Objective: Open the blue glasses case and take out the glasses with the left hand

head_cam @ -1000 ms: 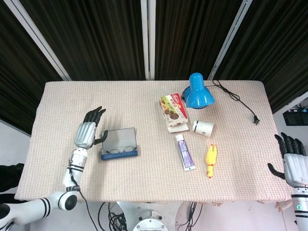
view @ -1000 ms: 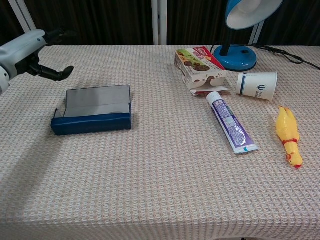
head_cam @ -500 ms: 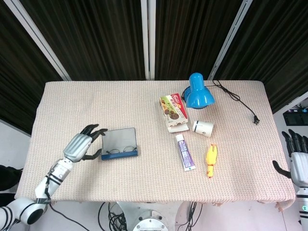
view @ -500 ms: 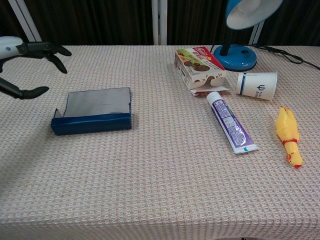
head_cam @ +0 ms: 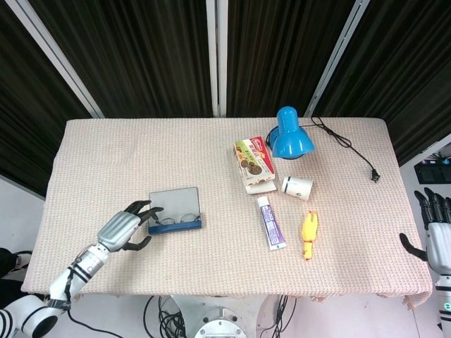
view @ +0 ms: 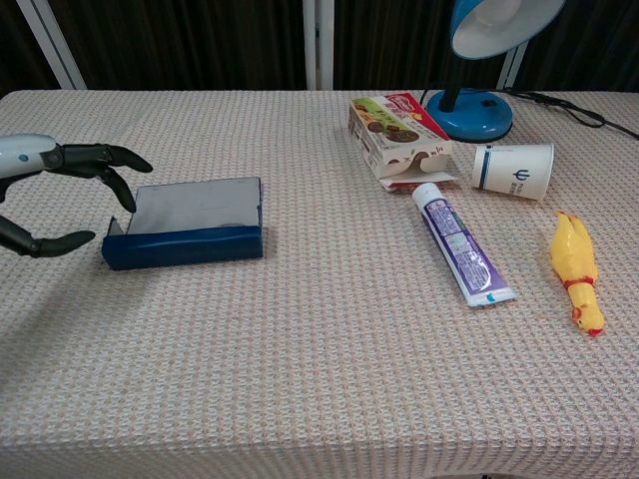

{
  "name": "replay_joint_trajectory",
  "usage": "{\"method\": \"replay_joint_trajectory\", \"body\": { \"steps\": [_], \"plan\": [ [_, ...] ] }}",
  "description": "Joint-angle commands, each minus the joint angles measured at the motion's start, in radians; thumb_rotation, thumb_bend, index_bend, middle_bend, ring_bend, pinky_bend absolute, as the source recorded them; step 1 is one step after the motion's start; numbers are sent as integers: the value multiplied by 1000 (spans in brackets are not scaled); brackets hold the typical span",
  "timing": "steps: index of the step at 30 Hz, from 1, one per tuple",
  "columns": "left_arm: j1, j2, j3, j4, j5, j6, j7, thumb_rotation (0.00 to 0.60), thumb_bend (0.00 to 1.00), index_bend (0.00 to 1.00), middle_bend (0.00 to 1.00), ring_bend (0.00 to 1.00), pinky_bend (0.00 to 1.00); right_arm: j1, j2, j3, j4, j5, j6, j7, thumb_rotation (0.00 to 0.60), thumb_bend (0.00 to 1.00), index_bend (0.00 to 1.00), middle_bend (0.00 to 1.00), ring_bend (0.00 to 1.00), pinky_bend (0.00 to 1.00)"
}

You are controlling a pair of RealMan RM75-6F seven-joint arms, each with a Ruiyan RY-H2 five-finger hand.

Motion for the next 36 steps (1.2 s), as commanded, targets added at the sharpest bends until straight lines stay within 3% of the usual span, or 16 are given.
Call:
{"method": "replay_joint_trajectory", "body": {
  "steps": [1,8,18,26,33,36],
  "plan": [
    [-7,-5,2,9,-3,-24,-6,600,427,112,260,0,81,3,-1,0,0,2,-5,-2,600,210,0,0,0,0],
    [-12,11,14,-21,-5,-61,23,600,427,100,279,0,116,3,-2,0,5,5,-9,6,600,210,0,0,0,0],
    [-41,40,24,-138,2,-130,48,600,427,88,394,31,136,4,-5,-3,11,1,-14,17,600,209,0,0,0,0],
    [-71,-21,-49,-127,50,-67,81,600,426,88,262,6,120,5,-8,-4,10,-2,-12,12,600,210,0,0,0,0],
    [-167,-92,-88,-92,27,-191,108,600,421,88,266,5,92,8,-13,-5,4,-1,-17,2,600,210,0,0,0,0],
    [-187,-123,-92,-74,-3,-230,152,600,463,88,282,5,84,8,-14,-6,6,2,-20,1,600,210,0,0,0,0]
  ]
}}
